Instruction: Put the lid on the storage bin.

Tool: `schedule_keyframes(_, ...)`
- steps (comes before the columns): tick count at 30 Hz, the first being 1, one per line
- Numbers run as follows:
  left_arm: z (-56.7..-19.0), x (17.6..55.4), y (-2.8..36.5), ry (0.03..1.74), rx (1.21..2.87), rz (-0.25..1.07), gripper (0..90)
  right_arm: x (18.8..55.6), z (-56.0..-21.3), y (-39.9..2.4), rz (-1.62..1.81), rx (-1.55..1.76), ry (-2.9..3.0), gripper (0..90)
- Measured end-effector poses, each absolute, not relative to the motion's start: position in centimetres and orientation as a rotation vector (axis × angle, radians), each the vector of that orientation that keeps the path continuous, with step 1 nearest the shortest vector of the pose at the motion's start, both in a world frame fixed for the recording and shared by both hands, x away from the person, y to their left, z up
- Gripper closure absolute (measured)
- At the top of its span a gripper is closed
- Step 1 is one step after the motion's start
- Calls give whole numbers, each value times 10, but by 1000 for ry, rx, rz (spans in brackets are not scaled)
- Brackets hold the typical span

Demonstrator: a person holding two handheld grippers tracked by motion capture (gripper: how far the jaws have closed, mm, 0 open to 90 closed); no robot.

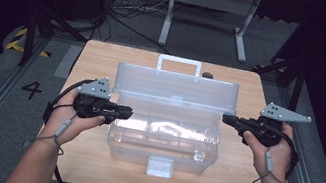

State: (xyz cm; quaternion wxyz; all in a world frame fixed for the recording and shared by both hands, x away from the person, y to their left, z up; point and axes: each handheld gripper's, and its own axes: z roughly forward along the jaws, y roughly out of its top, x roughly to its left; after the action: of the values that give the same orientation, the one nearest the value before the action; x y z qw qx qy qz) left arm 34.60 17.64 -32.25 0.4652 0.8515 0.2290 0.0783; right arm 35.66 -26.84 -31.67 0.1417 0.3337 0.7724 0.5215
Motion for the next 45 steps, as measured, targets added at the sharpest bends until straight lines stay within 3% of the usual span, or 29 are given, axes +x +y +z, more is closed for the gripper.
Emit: schedule_keyframes(45,-335,345,240,781,2044,206,808,332,-339,-273,1483,981,2319,900)
